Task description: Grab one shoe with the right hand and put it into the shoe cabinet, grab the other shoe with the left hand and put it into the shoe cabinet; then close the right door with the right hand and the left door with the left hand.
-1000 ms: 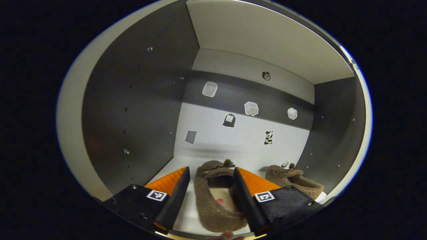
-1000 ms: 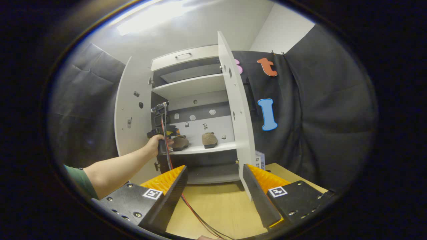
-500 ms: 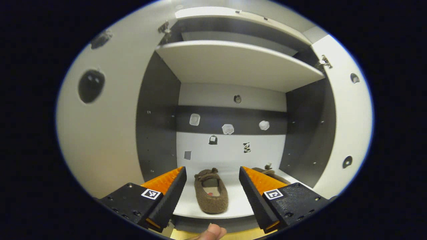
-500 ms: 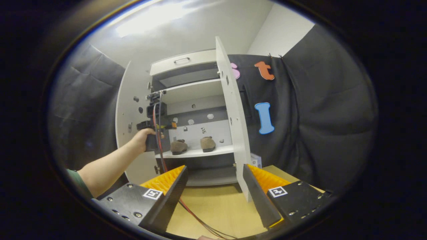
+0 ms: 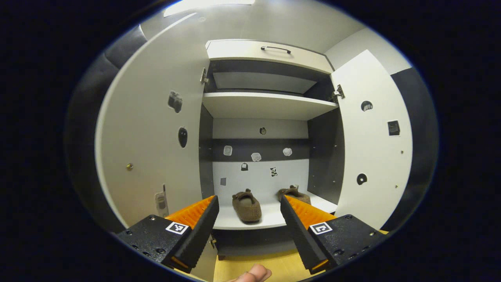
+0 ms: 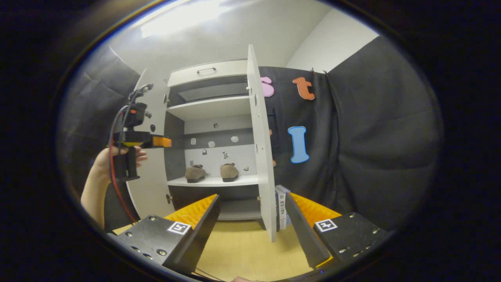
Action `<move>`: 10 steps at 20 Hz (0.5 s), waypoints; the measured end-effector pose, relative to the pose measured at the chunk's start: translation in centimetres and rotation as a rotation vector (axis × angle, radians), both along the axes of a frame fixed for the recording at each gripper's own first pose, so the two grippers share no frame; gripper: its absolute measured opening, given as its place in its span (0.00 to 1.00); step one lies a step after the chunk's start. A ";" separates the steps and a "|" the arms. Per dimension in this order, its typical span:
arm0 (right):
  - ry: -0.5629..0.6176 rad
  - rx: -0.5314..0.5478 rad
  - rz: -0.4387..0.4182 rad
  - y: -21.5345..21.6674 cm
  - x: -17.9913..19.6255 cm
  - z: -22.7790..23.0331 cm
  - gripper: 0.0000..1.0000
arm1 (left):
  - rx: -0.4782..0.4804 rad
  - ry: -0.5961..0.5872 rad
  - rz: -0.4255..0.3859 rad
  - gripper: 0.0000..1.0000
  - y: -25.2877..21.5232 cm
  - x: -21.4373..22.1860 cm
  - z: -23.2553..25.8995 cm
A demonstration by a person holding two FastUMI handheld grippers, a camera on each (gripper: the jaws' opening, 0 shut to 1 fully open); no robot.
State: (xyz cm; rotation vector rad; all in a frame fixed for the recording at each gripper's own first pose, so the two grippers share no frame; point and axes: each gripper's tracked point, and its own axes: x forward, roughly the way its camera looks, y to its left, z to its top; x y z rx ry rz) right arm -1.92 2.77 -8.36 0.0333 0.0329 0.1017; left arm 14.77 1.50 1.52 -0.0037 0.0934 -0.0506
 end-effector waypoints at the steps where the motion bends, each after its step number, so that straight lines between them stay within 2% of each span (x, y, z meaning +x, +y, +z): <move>1: -0.010 -0.002 0.004 -0.2 0.2 0.5 1.00 | -0.018 -0.012 -0.008 0.94 0.2 -1.5 0.2; 2: -0.016 -0.002 0.003 -0.7 0.5 1.0 0.96 | -0.038 -0.028 -0.018 0.96 0.3 -2.9 0.4; 4: -0.018 0.001 -0.007 -2.3 1.5 1.8 0.99 | -0.065 -0.039 -0.028 0.99 1.0 -5.6 0.1; 5: -0.014 0.003 -0.018 -3.3 2.2 2.0 0.99 | -0.081 -0.032 -0.032 0.96 1.1 -6.9 -0.4; 7: -0.002 -0.009 -0.033 -5.0 3.5 2.6 1.00 | -0.066 -0.010 -0.052 0.96 1.3 -9.2 -1.5; 10: -0.018 -0.014 -0.031 -7.6 5.4 4.2 0.99 | -0.074 0.010 -0.033 0.96 2.2 -11.9 -2.8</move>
